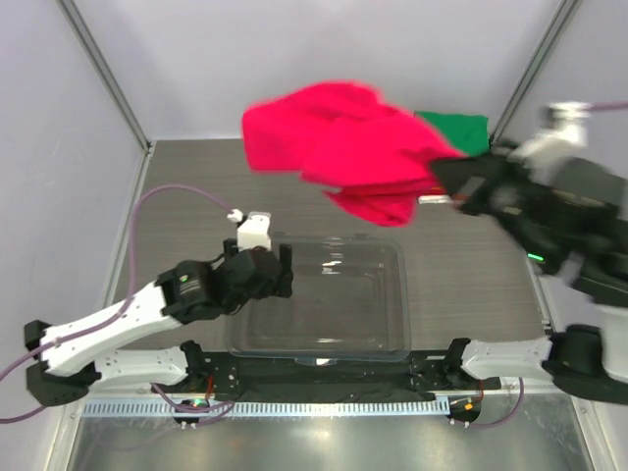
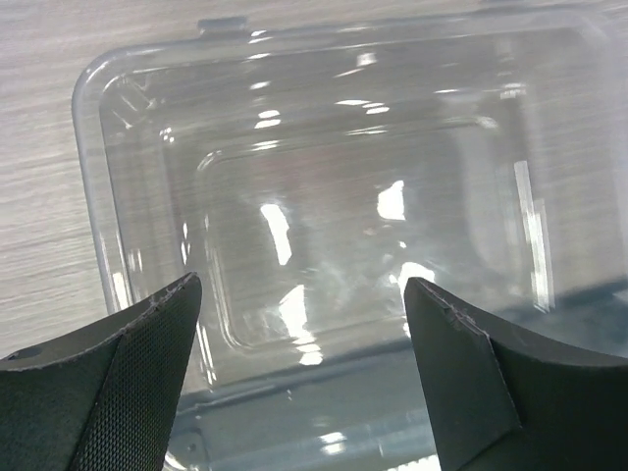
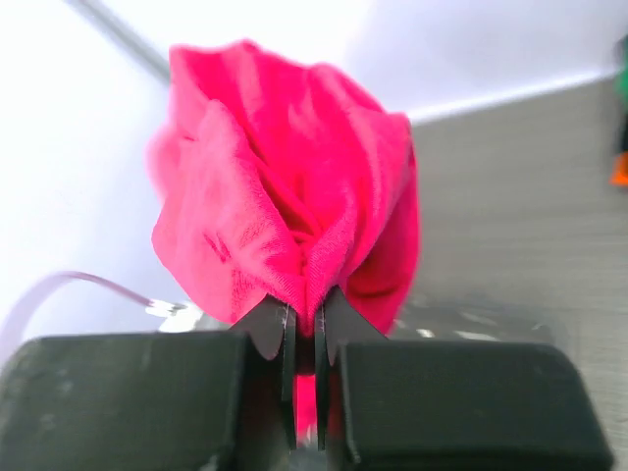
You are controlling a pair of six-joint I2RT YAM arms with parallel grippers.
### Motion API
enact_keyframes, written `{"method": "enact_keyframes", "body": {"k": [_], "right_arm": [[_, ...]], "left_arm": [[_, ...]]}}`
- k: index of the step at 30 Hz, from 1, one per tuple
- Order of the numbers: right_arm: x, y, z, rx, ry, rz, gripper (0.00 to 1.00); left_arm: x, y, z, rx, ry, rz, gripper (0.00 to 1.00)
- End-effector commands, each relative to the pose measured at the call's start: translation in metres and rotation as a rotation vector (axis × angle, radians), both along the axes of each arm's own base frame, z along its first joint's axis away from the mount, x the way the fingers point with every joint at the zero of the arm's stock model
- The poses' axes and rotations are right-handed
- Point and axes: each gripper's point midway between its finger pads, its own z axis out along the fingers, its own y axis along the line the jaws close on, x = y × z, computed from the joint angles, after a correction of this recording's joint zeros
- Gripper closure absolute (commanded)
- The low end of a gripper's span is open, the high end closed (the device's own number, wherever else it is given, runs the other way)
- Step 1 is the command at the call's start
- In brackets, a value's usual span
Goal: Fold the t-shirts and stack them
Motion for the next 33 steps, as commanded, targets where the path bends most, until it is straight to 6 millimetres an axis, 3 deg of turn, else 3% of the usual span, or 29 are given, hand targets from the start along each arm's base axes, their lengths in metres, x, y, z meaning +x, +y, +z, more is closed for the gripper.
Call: {"method": "enact_keyframes", "body": {"k": [1,2,5,7,9,11,12,16,20,22,24,25,26,28,29,31,32,33], "right_arm": [[-0.015,-0.081,-0.006,-0.060,-0.017,-0.192,0.99],[-0.020,-0.089,-0.005,-0.047,-0.025,-0.197,0.99],[-0.029,-0.103,-0.008,-0.038,-0.033,-0.191,0.99],[-0.032,-0.104,-0.017,-0.049,-0.015,-0.182,0.99],[-0.033,-0.101,-0.025,-0.051,0.005,-0.167,0.99],[-0.034,-0.098,-0.034,-0.059,0.023,-0.156,0.99],[-0.034,-0.096,-0.037,-0.059,0.030,-0.151,0.99],[-0.036,-0.093,-0.050,-0.060,0.055,-0.139,0.99],[-0.042,-0.096,-0.055,-0.034,0.067,-0.123,0.99],[-0.046,-0.099,-0.058,-0.023,0.073,-0.113,0.99],[-0.048,-0.100,-0.061,-0.020,0.082,-0.109,0.99],[-0.049,-0.102,-0.062,-0.018,0.085,-0.110,0.99],[-0.050,-0.103,-0.062,-0.017,0.087,-0.111,0.99],[-0.050,-0.103,-0.065,-0.028,0.093,-0.110,0.99],[-0.050,-0.103,-0.065,-0.027,0.094,-0.112,0.99],[-0.050,-0.103,-0.066,-0.032,0.095,-0.110,0.99],[-0.050,-0.102,-0.065,-0.032,0.095,-0.111,0.99],[-0.049,-0.102,-0.066,-0.033,0.095,-0.113,0.99]], "left_arm": [[0.019,-0.012,-0.011,0.062,0.037,-0.011,0.15],[0.031,-0.008,-0.015,0.054,0.056,0.023,0.15],[0.051,-0.023,-0.025,0.069,0.079,-0.036,0.15],[0.068,-0.035,-0.018,0.152,-0.007,-0.133,0.13],[0.083,-0.047,-0.029,0.262,-0.018,-0.199,0.13],[0.096,-0.062,-0.022,0.336,-0.058,-0.291,0.13],[0.102,-0.071,-0.033,0.377,-0.044,-0.326,0.13],[0.117,-0.106,-0.038,0.426,-0.094,-0.501,0.13],[0.139,-0.112,-0.066,0.477,-0.036,-0.569,0.13],[0.144,-0.120,-0.079,0.438,0.015,-0.619,0.14],[0.150,-0.120,-0.105,0.439,0.097,-0.644,0.15],[0.154,-0.122,-0.107,0.452,0.098,-0.655,0.16],[0.155,-0.122,-0.127,0.486,0.141,-0.664,0.17],[0.160,-0.124,-0.135,0.492,0.159,-0.668,0.17],[0.161,-0.123,-0.149,0.499,0.193,-0.672,0.19],[0.167,-0.122,-0.156,0.473,0.225,-0.666,0.24],[0.166,-0.119,-0.160,0.459,0.253,-0.661,0.38],[0.169,-0.115,-0.165,0.458,0.273,-0.648,0.45]]}}
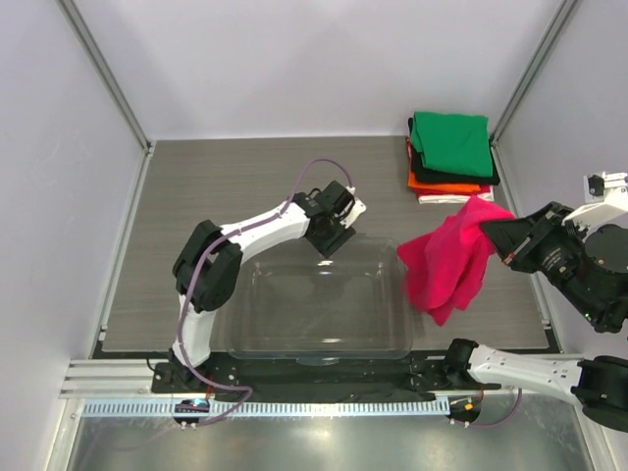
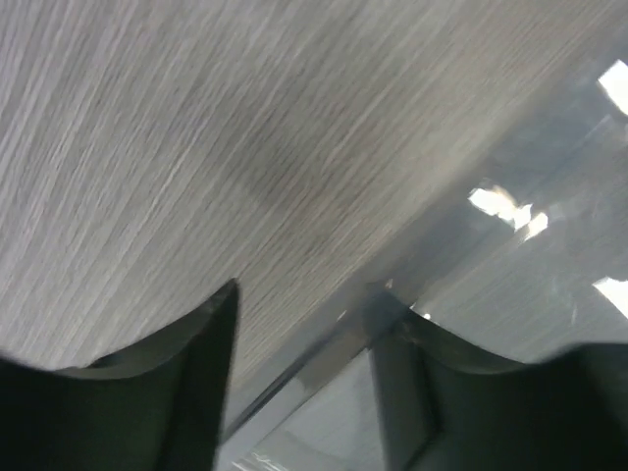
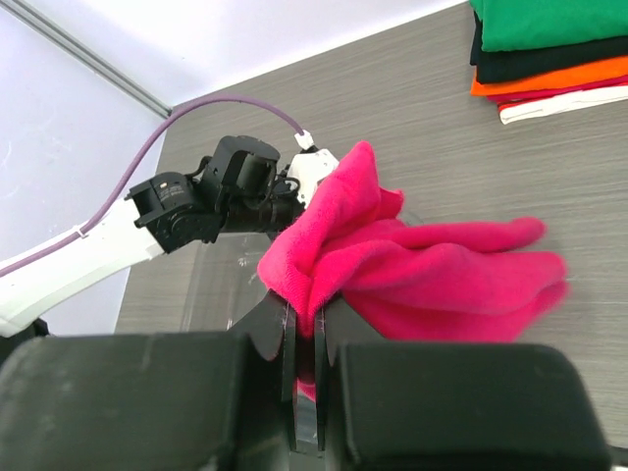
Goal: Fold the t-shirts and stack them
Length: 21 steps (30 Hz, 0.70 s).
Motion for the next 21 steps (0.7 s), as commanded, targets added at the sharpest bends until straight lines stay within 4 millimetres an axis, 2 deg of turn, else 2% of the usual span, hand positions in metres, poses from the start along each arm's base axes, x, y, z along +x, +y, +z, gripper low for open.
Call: {"method": "enact_keyframes", "body": {"k": [1,2,4,5,6,8,12,13,14,15,16,17,18,19,20,21], "right_arm": [[0.007,0.009,0.009,0.037,-0.014,-0.013,0.99],[0.007,0.009,0.009,0.033,-0.013,-0.013,0.99],[0.007,0.010,0.007,0.034,-0.008,-0.011,0.99],[0.007,0.011,0.006,0.032,-0.007,-0.011,0.99],[0.007,0.011,0.006,0.037,-0.008,-0.009,0.99],[0.007,0.013,0.003,0.038,-0.004,-0.004,0.99],[0.010,0.019,0.001,0.037,-0.003,0.003,0.99],[0.010,0.021,0.000,0.030,0.000,0.006,0.99],[0.010,0.024,-0.001,0.030,0.005,0.016,0.99],[0.010,0.025,0.000,0.029,0.005,0.023,0.99],[0.011,0.028,-0.002,0.025,0.010,0.029,0.99],[0.012,0.032,-0.004,0.018,0.018,0.037,0.99],[0.013,0.035,-0.004,0.013,0.021,0.042,0.99],[0.013,0.036,-0.005,0.010,0.024,0.045,0.99],[0.014,0.041,-0.006,0.004,0.031,0.054,0.99],[0.013,0.043,-0.006,0.007,0.034,0.067,0.99]], "left_arm": [[0.004,0.000,0.007,-0.046,0.049,0.001,0.51],[0.006,0.009,0.005,-0.034,0.058,0.019,0.61],[0.010,0.027,0.003,0.006,0.041,0.054,0.71],[0.016,0.044,0.004,0.041,0.022,0.090,0.80],[0.020,0.056,0.004,0.069,0.003,0.117,0.85],[0.030,0.093,0.007,0.130,-0.040,0.205,0.99],[0.055,0.184,0.017,0.278,-0.129,0.474,1.00],[0.061,0.216,0.017,0.285,-0.125,0.589,1.00],[0.062,0.233,0.014,0.303,-0.111,0.635,1.00],[0.066,0.260,0.017,0.360,-0.140,0.710,0.98],[0.073,0.276,0.023,0.375,-0.158,0.776,0.94],[0.069,0.312,0.015,0.430,-0.104,0.886,0.90],[0.070,0.330,0.017,0.445,-0.093,0.957,0.86],[0.081,0.367,0.032,0.458,-0.119,1.085,0.80],[0.072,0.382,0.033,0.476,-0.074,1.166,0.61],[0.072,0.396,0.029,0.492,-0.051,1.220,0.47]]}}
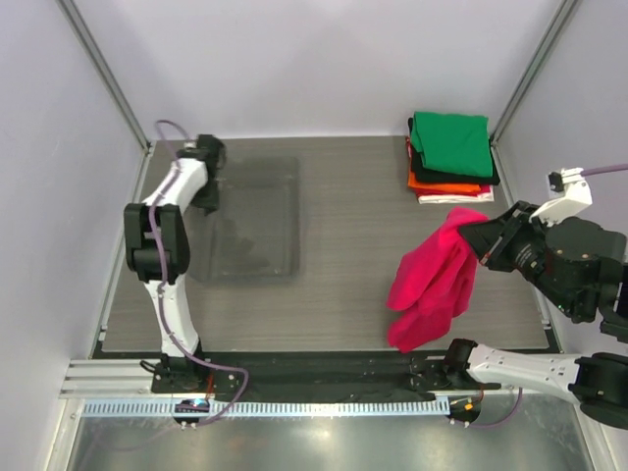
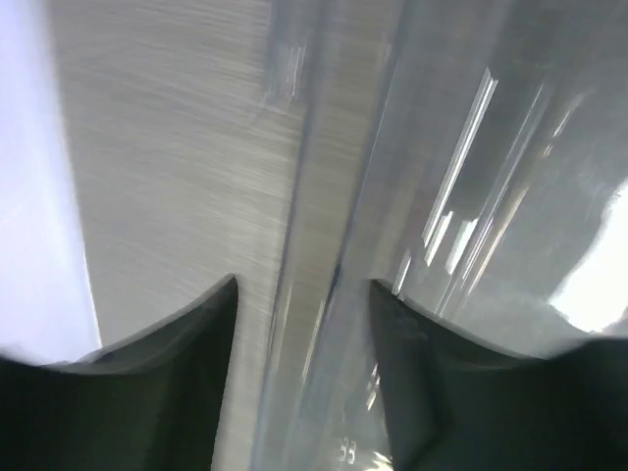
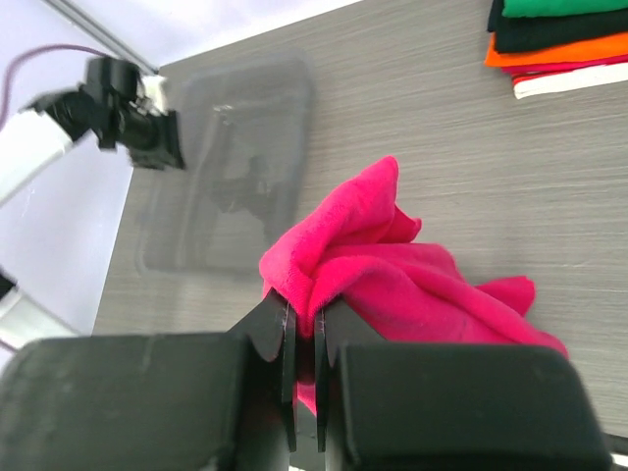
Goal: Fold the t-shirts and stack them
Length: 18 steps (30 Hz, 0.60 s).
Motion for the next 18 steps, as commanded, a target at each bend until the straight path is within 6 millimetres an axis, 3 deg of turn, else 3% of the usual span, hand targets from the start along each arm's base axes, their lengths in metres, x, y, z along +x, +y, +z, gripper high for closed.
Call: {"method": "enact_keyframes", "body": {"k": [1,2,4,6,7,9,10,11,14,15,16,18], "right_arm": [[0.007,0.021,0.014,0.059,-0.020,0.026,0.99],[0.007,0.020,0.014,0.061,-0.020,0.028,0.99],[0.007,0.019,0.012,0.057,-0.019,0.022,0.99],[0.008,0.019,0.010,0.053,-0.019,0.014,0.99],[0.009,0.020,0.007,0.045,-0.014,0.014,0.99],[0.011,0.025,0.003,0.037,-0.008,0.019,0.99],[0.012,0.029,-0.002,0.027,0.003,0.025,0.99],[0.013,0.031,-0.005,0.022,0.008,0.028,0.99],[0.017,0.042,-0.018,0.010,0.026,0.037,0.99],[0.018,0.045,-0.020,0.012,0.028,0.041,0.99],[0.019,0.048,-0.027,0.000,0.040,0.042,0.99],[0.020,0.054,-0.031,0.006,0.049,0.054,0.99]], "left_arm": [[-0.015,0.114,0.031,0.224,0.019,0.384,0.40],[-0.014,0.119,0.036,0.212,0.006,0.410,0.29],[-0.005,0.115,0.061,0.157,-0.078,0.415,0.24],[0.004,0.101,0.082,0.116,-0.153,0.382,0.21],[0.009,0.088,0.104,0.115,-0.211,0.352,0.20],[0.016,0.059,0.123,0.106,-0.253,0.279,0.20],[0.022,0.032,0.139,0.093,-0.290,0.209,0.20],[0.024,0.015,0.145,0.070,-0.303,0.172,0.20],[0.035,-0.067,0.154,-0.135,-0.352,-0.004,0.21],[0.038,-0.090,0.154,-0.197,-0.365,-0.053,0.21],[0.033,-0.128,0.144,-0.280,-0.338,-0.140,0.21],[0.043,-0.159,0.133,-0.351,-0.349,-0.174,0.20]]}}
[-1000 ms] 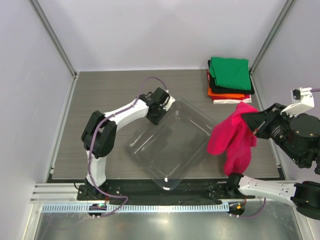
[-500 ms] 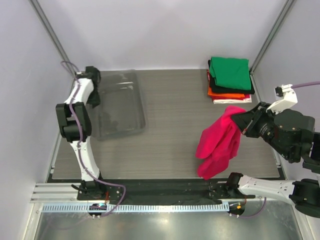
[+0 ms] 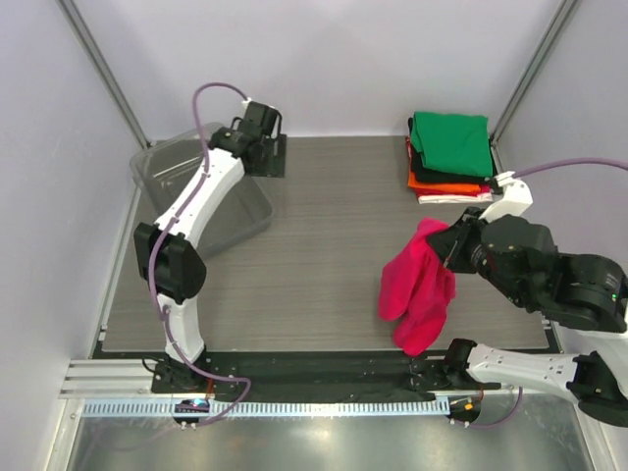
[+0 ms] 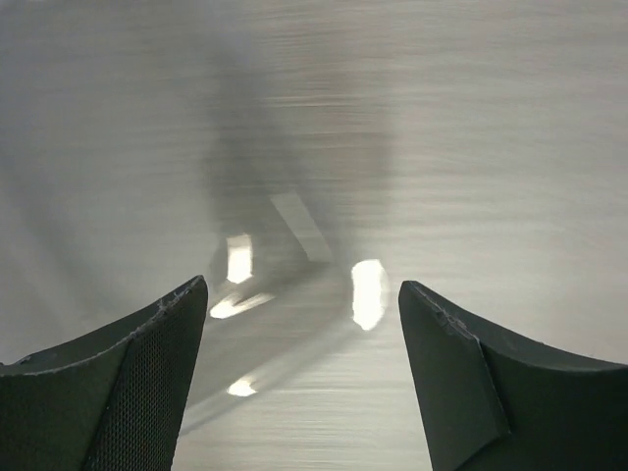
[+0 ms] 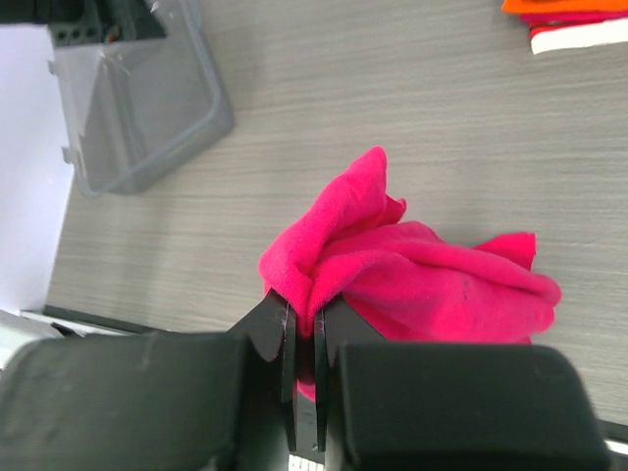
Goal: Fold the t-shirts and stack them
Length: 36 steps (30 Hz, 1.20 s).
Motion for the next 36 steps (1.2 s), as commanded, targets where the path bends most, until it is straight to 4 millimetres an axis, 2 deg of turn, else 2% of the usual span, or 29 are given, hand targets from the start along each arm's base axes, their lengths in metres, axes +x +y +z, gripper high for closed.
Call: {"method": "enact_keyframes", "body": {"k": [1,2,3,5,6,9,12,15,17,18,19,20,21,22,23,24,27,32,33,35,36], "right_arm": [[0.008,0.020,0.010,0.089,-0.026,0.005,0.99],[0.008,0.021,0.007,0.087,-0.021,0.008,0.99],[0.008,0.023,0.007,0.095,-0.016,0.014,0.99],[0.007,0.025,0.001,0.094,-0.003,0.016,0.99],[0.006,0.026,0.000,0.100,0.002,0.022,0.99],[0.004,0.026,-0.005,0.106,0.011,0.025,0.99],[0.004,0.026,-0.008,0.103,0.017,0.025,0.99],[0.005,0.025,-0.009,0.100,0.015,0.020,0.99],[0.005,0.026,-0.010,0.093,0.014,0.020,0.99],[0.006,0.027,-0.011,0.088,0.015,0.021,0.99],[0.007,0.029,-0.014,0.078,0.020,0.022,0.99],[0.008,0.030,-0.015,0.074,0.022,0.022,0.99],[0.009,0.033,-0.016,0.069,0.021,0.027,0.99],[0.010,0.034,-0.021,0.056,0.026,0.027,0.99],[0.013,0.037,-0.024,0.042,0.030,0.024,0.99],[0.016,0.041,-0.025,0.038,0.027,0.031,0.99],[0.024,0.056,-0.031,0.002,0.030,0.053,0.99],[0.043,0.083,-0.031,-0.060,0.010,0.083,0.99],[0.052,0.097,-0.036,-0.081,0.017,0.097,0.99],[0.067,0.110,-0.027,-0.095,0.004,0.125,0.99],[0.079,0.128,-0.033,-0.113,0.021,0.157,0.99]], "left_arm": [[0.005,-0.067,-0.012,-0.242,0.030,-0.162,0.20],[0.010,-0.078,-0.019,-0.291,0.039,-0.162,0.20],[0.016,-0.086,-0.044,-0.302,0.089,-0.156,0.20],[0.023,-0.102,-0.056,-0.356,0.119,-0.170,0.22],[0.028,-0.107,-0.076,-0.358,0.155,-0.166,0.22],[0.033,-0.114,-0.107,-0.359,0.215,-0.174,0.22],[0.032,-0.111,-0.119,-0.332,0.244,-0.188,0.22],[0.027,-0.081,-0.126,-0.244,0.267,-0.114,0.21],[0.023,-0.052,-0.124,-0.222,0.280,-0.052,0.22],[0.017,-0.026,-0.135,-0.198,0.316,-0.001,0.21],[0.014,-0.012,-0.137,-0.191,0.322,0.023,0.21],[0.013,0.003,-0.127,-0.191,0.300,0.048,0.22],[0.002,0.020,-0.140,-0.177,0.336,0.083,0.22],[0.003,0.048,-0.139,-0.186,0.324,0.137,0.22],[0.000,0.062,-0.131,-0.188,0.306,0.167,0.22],[-0.007,0.087,-0.136,-0.184,0.320,0.224,0.21],[-0.014,0.120,-0.126,-0.182,0.299,0.289,0.21],[-0.019,0.114,-0.111,-0.235,0.293,0.257,0.22],[-0.019,0.110,-0.098,-0.257,0.266,0.260,0.22],[-0.021,0.103,-0.082,-0.294,0.232,0.252,0.22],[-0.021,0.096,-0.070,-0.328,0.210,0.242,0.21]]}}
